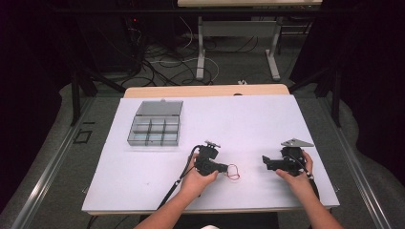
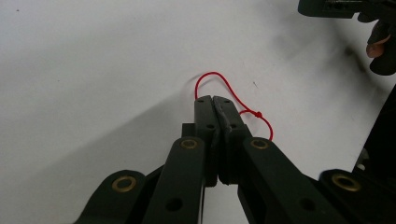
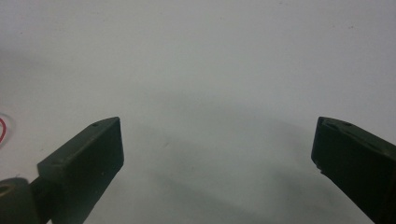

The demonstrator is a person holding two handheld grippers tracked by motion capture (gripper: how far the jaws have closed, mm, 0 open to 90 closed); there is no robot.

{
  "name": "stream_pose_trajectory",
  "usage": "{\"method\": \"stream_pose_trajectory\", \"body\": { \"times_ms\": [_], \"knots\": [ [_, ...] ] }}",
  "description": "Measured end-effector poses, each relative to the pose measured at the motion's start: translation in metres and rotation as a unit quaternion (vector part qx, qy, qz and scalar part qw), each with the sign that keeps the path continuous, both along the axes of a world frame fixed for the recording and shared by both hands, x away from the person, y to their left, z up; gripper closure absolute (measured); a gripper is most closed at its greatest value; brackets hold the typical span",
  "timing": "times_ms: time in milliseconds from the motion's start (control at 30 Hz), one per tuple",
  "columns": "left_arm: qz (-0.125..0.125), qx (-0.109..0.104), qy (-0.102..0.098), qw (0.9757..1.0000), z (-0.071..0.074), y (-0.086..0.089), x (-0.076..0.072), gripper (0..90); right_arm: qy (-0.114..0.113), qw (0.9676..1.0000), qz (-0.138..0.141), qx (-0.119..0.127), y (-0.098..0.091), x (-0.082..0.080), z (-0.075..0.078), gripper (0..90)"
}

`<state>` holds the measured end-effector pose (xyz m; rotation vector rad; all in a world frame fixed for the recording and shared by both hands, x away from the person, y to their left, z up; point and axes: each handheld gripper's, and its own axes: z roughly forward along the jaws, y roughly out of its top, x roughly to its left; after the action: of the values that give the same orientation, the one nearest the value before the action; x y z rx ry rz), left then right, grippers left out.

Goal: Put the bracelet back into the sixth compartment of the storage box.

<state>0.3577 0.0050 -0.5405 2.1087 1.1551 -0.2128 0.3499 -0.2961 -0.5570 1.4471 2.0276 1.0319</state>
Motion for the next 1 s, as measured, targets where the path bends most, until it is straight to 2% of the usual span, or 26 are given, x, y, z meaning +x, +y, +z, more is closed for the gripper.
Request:
{"method": "stream_pose_trajectory", "body": {
  "times_ms": [333,700,1000],
  "knots": [
    [0.008,-0.004,-0.010,0.9999,0.004,0.008,0.003,90.0,-0.001,1.0000,-0.001,-0.002,0.000,0.000,0.000,2.3],
    [0.024,-0.011,-0.010,0.9996,0.008,0.014,0.005,90.0,-0.001,1.0000,-0.003,-0.002,-0.001,0.000,0.000,2.3],
    [0.035,-0.015,-0.020,0.9991,0.011,0.020,0.008,90.0,0.000,1.0000,-0.004,-0.001,-0.001,0.000,0.000,2.3]
  ]
}}
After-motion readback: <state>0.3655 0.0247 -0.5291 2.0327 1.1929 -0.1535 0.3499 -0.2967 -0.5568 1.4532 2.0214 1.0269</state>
